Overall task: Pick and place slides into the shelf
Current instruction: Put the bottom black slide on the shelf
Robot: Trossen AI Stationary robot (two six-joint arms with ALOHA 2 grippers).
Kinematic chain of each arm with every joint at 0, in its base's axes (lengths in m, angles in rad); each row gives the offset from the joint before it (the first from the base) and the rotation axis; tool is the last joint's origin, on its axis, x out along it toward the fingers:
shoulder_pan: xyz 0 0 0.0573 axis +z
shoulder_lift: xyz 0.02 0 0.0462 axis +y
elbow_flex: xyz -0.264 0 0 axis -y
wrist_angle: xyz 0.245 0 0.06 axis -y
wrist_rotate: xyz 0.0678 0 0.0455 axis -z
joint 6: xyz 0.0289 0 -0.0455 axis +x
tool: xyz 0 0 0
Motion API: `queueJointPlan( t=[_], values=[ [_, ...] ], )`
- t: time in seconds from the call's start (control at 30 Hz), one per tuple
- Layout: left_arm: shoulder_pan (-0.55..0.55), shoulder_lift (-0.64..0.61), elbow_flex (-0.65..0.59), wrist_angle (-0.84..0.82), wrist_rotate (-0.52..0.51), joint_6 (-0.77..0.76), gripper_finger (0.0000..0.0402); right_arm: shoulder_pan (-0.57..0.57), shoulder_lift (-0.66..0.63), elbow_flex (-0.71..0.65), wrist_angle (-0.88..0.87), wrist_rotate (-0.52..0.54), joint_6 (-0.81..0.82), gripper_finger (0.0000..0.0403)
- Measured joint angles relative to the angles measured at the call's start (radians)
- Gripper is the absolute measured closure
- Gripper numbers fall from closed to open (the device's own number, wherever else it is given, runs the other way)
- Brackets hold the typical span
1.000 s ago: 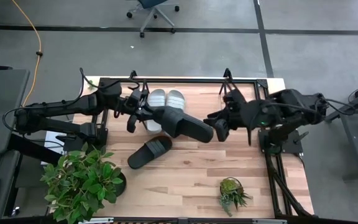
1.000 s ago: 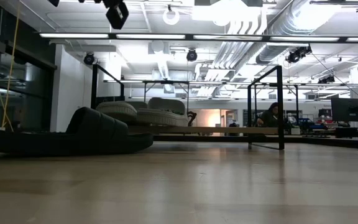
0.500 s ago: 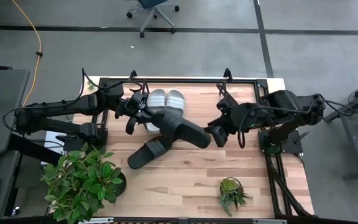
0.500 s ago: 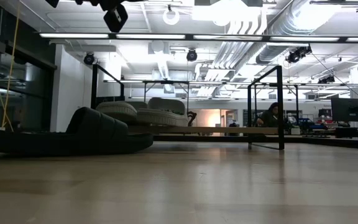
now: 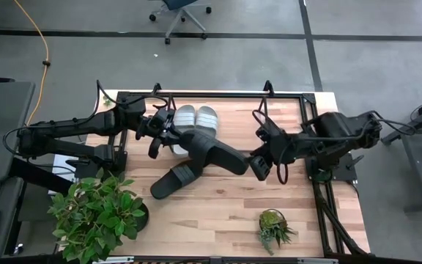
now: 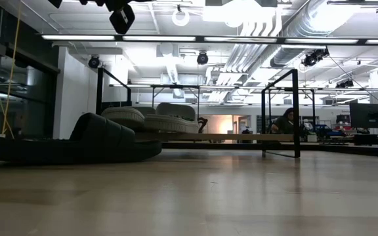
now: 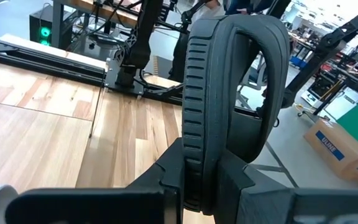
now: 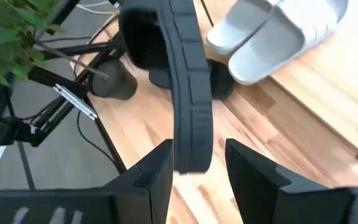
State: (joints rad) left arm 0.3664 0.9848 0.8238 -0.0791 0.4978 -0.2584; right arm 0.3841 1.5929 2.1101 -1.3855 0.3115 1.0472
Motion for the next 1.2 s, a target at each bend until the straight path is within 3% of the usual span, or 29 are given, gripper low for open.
queueJointPlan(
  t=[0.33,0.77,1.2],
  values=[
    [0.000,0.000,0.000,0.002,-0.012,0.000,0.0364,0.048,0.006,0.000,-0.010,0.054,0.018,0.0258],
    [0.000,0.000,0.000,0.001,-0.012,0.000,0.0364,0.009,0.013,0.000,0.007,0.045,-0.027,0.0128],
    [0.000,0.000,0.000,0.002,0.001,0.000,0.0364,-0.044,0.056,0.000,0.029,-0.034,-0.085,0.0121]
  ],
)
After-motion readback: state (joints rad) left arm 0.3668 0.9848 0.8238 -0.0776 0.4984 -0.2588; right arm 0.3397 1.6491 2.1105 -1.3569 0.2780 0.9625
